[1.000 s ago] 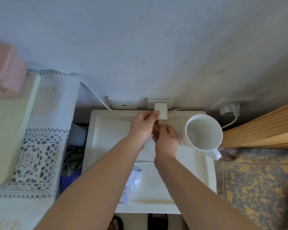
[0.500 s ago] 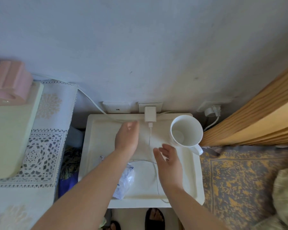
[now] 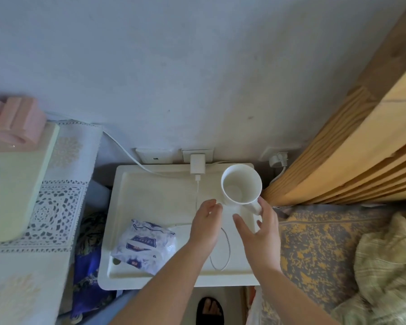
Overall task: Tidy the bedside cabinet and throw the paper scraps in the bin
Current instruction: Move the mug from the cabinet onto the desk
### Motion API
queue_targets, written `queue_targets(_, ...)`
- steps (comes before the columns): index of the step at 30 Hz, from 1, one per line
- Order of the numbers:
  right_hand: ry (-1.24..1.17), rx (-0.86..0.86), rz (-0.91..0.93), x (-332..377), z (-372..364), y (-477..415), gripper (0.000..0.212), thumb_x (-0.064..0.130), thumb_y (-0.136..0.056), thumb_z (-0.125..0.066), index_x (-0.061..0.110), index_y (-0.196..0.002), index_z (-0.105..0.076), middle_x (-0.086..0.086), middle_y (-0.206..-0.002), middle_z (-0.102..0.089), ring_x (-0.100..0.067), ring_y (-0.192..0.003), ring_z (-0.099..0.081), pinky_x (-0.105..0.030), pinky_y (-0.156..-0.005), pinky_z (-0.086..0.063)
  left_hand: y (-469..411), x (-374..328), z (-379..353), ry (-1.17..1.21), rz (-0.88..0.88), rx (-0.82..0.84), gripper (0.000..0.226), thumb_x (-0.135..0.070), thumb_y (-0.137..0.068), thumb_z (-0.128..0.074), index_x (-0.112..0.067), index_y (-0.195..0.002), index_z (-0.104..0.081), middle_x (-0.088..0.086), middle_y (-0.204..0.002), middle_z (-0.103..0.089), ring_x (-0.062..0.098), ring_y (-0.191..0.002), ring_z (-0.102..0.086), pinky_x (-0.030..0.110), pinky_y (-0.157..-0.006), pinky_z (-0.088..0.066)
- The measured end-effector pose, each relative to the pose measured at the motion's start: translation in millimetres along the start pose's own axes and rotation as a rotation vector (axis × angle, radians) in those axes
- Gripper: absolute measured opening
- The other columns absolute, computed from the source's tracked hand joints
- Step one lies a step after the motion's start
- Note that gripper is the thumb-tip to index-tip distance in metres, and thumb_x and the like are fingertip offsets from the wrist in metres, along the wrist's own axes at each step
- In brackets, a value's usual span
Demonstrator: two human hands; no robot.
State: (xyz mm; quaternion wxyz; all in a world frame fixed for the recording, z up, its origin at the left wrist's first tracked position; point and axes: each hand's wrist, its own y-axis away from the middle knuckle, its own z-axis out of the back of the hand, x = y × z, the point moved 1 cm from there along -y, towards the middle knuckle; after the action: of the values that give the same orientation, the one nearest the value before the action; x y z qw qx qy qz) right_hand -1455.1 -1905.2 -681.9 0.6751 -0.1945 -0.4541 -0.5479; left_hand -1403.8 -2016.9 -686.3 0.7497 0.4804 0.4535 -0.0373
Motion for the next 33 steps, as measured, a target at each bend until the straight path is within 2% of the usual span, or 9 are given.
queue_targets(4,0.022,0.01,0.088,0,-2,-14,0.075,0.036,-0.072,-0.077,0.033,-0.135,-0.036,0.012,-0.133,-0.046,-0.006,-0.121,-0.044,-0.033,-0.095,-0.045,-8,-7,-3,-0.024,0.027,0.062,0.041,-0.025,-0.088,-0.042,-0.026,-0.129,-0.047,-0.001,-0.124,-0.056,0.018,-0.113,-0.053,0.033,-0.092,-0.041)
queue_targets(12,0.072,0.035,0.225,11,-2,-44,0.099,0.057,-0.059,-0.077,0.039,-0.14,-0.022,0.015,-0.142,-0.04,-0.003,-0.119,-0.044,-0.024,-0.08,-0.045,-23,-12,3,0.066,0.069,0.026,0.041,-0.009,-0.087,-0.041,-0.017,-0.126,-0.053,0.003,-0.114,-0.06,0.018,-0.1,-0.058,0.036,-0.096,-0.045)
queue_targets(15,0.027,0.042,0.241,15,0,-46,0.089,0.062,-0.056,-0.075,0.044,-0.131,-0.028,0.038,-0.121,-0.043,0.016,-0.103,-0.044,-0.014,-0.074,-0.043,-20,-10,5,0.096,0.092,0.02,0.039,-0.007,-0.086,-0.041,-0.013,-0.122,-0.054,0.003,-0.09,-0.058,0.016,-0.082,-0.055,0.032,-0.086,-0.046)
queue_targets(18,0.003,0.02,0.277,19,2,-43,0.083,0.051,-0.059,-0.08,0.044,-0.126,-0.032,0.046,-0.108,-0.041,0.028,-0.098,-0.041,-0.005,-0.068,-0.037,-16,-13,8,0.139,0.112,0.016,0.037,-0.004,-0.088,-0.041,-0.012,-0.121,-0.054,-0.001,-0.086,-0.056,0.019,-0.087,-0.055,0.034,-0.09,-0.047)
queue_targets(20,-0.004,0.019,0.308,26,5,-39,0.082,0.049,-0.06,-0.081,0.044,-0.126,-0.032,0.049,-0.108,-0.041,0.028,-0.099,-0.04,-0.002,-0.065,-0.039,-12,-19,10,0.221,0.138,0.015,0.035,-0.003,-0.09,-0.04,-0.01,-0.121,-0.053,-0.001,-0.086,-0.056,0.019,-0.086,-0.055,0.027,-0.079,-0.047)
queue_targets(22,-0.009,0.036,0.342,39,12,-36,0.082,0.053,-0.06,-0.079,0.047,-0.126,-0.032,0.052,-0.11,-0.039,0.027,-0.1,-0.041,0.0,-0.065,-0.04,-6,-30,12,0.344,0.207,0.021,0.031,-0.006,-0.092,-0.042,-0.008,-0.121,-0.053,0.003,-0.092,-0.057,0.018,-0.086,-0.058,0.025,-0.075,-0.046)
queue_targets(25,-0.018,0.07,0.398,67,25,-33,0.081,0.06,-0.058,-0.079,0.048,-0.126,-0.034,0.044,-0.113,-0.044,0.019,-0.105,-0.046,-0.004,-0.068,-0.045,10,-45,15,0.509,0.261,0.053,0.023,-0.019,-0.093,-0.048,-0.009,-0.113,-0.057,0.006,-0.107,-0.063,0.023,-0.101,-0.06,0.03,-0.093,-0.046)
queue_targets(29,-0.06,0.147,0.498,115,39,-30,0.081,0.048,-0.059,-0.085,0.045,-0.127,-0.04,0.037,-0.113,-0.052,0.011,-0.106,-0.052,-0.003,-0.076,-0.044,29,-66,29,0.635,0.175,0.099,0.036,-0.038,-0.094,-0.048,-0.009,-0.112,-0.06,0.01,-0.111,-0.068,0.025,-0.106,-0.062,0.037,-0.102,-0.045)
queue_targets(33,-0.097,0.21,0.574,168,42,-16,0.081,0.047,-0.057,-0.086,0.046,-0.125,-0.041,0.037,-0.111,-0.053,0.013,-0.104,-0.051,0.001,-0.07,-0.041,51,-97,60,0.754,0.109,0.107,0.043,-0.042,-0.09,-0.054,-0.009,-0.117,-0.06,0.01,-0.113,-0.068,0.024,-0.107,-0.062,0.036,-0.097,-0.048)
